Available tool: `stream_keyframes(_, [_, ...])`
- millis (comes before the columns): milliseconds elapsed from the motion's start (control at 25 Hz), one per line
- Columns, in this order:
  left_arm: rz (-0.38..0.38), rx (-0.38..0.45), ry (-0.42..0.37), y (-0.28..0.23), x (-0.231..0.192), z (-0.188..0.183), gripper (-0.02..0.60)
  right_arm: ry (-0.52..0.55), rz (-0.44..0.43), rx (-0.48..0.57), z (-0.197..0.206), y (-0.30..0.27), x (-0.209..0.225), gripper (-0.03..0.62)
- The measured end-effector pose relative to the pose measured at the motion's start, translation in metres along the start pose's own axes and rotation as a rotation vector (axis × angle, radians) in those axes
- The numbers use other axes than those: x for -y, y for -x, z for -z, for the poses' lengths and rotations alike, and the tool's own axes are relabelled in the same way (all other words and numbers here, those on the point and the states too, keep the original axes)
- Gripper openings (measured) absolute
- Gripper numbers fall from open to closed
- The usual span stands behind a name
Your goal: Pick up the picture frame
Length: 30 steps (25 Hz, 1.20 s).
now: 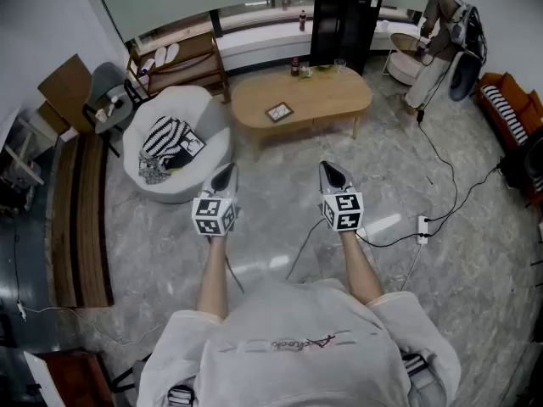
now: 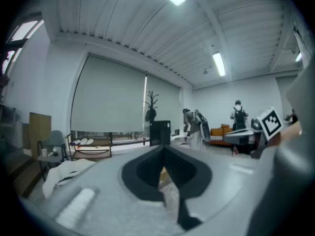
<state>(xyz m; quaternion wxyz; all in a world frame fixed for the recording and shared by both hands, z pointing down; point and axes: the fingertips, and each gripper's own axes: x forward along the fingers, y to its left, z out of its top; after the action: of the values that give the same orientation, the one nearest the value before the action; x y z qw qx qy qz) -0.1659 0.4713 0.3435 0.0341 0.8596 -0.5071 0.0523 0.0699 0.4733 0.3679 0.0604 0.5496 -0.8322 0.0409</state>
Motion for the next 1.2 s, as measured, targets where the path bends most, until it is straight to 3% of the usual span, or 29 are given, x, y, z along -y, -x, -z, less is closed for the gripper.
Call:
stream_keyframes(720, [-0.014, -0.001, -0.003, -0.001, 0.025, -0.001, 0.000, -0.022, -0.025, -0.008, 0.005, 0.010, 0.012, 0.006])
stream_keyframes(1200, [-0.004, -0.006, 0.023, -0.023, 0.095, 0.001, 0.000, 0.007, -0.069, -0.021, 0.013, 0.039, 0.053, 0.006])
